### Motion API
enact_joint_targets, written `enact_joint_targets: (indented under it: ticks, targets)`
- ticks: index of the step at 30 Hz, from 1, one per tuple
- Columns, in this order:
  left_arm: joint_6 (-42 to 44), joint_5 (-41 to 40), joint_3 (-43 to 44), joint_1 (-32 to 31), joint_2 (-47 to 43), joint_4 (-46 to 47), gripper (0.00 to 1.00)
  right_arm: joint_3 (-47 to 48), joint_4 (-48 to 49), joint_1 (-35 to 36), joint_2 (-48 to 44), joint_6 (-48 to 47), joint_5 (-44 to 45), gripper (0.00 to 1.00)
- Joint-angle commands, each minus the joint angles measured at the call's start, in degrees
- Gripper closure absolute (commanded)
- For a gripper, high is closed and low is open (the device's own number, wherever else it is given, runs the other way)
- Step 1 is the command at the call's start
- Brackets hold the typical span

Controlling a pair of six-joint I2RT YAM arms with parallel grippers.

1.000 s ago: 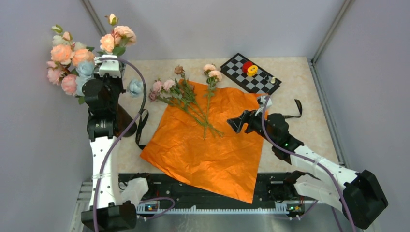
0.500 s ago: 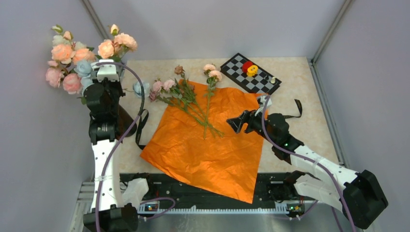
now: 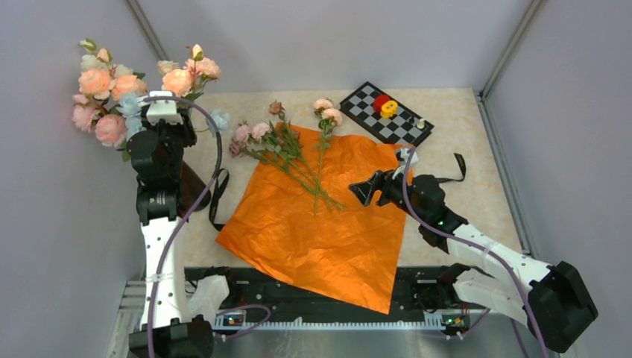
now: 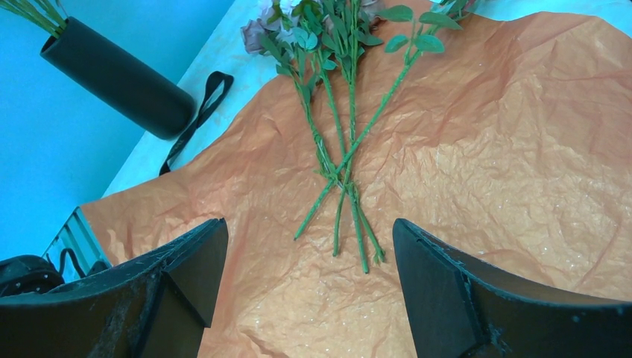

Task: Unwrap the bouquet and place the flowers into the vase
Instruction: Insert the fake flower into the vase.

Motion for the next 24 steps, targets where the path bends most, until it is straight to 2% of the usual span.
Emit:
enact_joint_targets:
  ticks: [1, 4, 8, 16, 24]
  targets:
    - [-1.6, 2.6, 3.0, 0.3, 0.1, 5.0, 0.51, 1.1, 2.3, -0.6, 0.3, 0.1, -1.0, 0.17]
    - [-2.2, 3.6, 3.4, 0.4, 0.5, 5.0, 0.5, 1.1, 2.3, -0.6, 0.4, 0.1, -1.2, 0.17]
    - [-2.2, 4.1, 3.5, 0.4, 0.9, 6.6, 0.56, 1.1, 2.3, -0.6, 0.5, 0.0, -1.5, 0.17]
    - [-0.9, 1.6, 2.1, 0.4, 0.0, 3.7, 0.82, 0.9, 2.3, -0.6, 0.9, -0.1, -2.0, 0.17]
    - [0.2, -1.5, -1.5, 0.4, -2.2, 0.9, 0.87, 0.8, 3.0, -0.6, 1.9, 0.0, -3.0, 0.17]
